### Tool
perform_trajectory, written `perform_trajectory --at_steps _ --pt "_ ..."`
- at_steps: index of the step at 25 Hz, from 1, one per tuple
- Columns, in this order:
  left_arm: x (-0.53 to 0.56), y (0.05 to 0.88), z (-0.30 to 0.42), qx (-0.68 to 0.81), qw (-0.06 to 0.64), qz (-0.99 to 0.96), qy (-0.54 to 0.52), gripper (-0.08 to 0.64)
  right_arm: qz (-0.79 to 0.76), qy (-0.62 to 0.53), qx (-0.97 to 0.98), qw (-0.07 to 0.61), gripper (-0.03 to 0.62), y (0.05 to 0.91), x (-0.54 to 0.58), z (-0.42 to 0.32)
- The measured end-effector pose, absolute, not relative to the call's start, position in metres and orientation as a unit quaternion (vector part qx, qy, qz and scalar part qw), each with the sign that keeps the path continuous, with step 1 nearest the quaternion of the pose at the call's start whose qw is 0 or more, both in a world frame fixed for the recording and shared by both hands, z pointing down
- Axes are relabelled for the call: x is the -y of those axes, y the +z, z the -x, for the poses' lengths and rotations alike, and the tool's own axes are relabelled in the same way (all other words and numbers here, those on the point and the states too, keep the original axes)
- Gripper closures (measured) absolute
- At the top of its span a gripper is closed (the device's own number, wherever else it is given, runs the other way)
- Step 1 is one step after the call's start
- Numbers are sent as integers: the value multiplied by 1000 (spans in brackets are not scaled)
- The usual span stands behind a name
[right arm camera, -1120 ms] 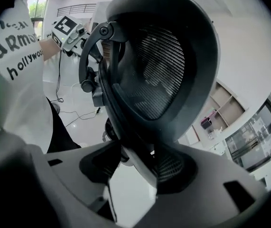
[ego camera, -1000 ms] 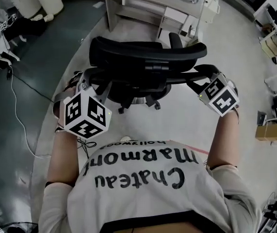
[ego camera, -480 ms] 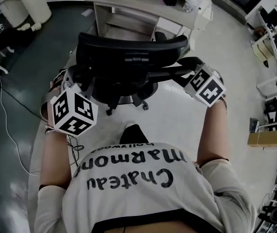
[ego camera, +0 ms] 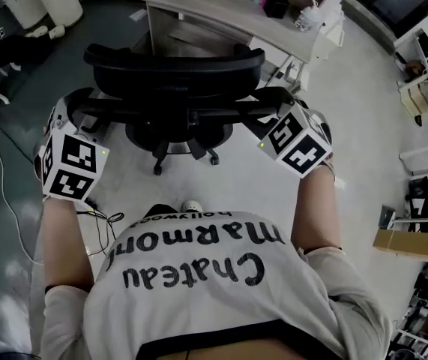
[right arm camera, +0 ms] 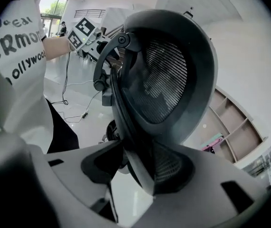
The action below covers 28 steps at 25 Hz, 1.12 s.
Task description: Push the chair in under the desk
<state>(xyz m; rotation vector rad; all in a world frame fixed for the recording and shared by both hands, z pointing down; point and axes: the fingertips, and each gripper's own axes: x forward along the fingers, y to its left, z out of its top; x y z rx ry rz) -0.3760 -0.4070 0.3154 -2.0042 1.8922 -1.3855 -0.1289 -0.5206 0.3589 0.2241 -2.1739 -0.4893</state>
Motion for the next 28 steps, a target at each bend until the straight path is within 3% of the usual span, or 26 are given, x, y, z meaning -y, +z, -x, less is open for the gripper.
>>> perform_trajectory --at_steps 9,15,20,28 --pt "422 313 387 -621 31 652 -433 376 -103 -182 877 432 390 351 535 142" --pt "445 313 432 -595 28 696 -401 374 -130 -155 867 456 388 353 551 183" --pt "474 313 467 -545 42 726 -418 317 -171 -119 859 468 379 355 557 207" --pt "513 306 536 -518 66 756 -395 287 -220 -99 857 456 376 351 566 265"
